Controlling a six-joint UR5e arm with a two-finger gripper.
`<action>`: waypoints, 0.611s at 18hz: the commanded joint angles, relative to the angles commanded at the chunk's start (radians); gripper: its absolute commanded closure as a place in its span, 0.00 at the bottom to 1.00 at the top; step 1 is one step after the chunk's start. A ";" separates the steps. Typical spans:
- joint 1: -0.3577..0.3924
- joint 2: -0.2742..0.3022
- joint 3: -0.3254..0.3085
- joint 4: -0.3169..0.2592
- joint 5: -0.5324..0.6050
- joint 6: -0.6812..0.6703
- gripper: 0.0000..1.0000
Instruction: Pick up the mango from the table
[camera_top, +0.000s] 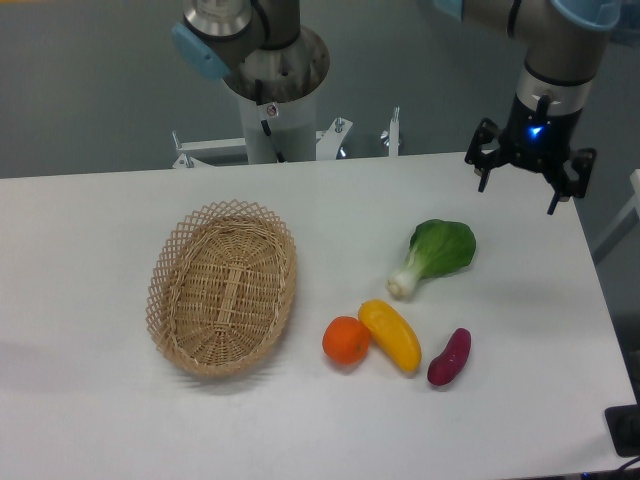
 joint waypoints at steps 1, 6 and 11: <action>-0.002 0.002 -0.005 0.003 0.000 0.000 0.00; 0.000 0.003 -0.017 0.000 -0.011 0.000 0.00; -0.009 0.002 -0.026 0.005 -0.009 -0.070 0.00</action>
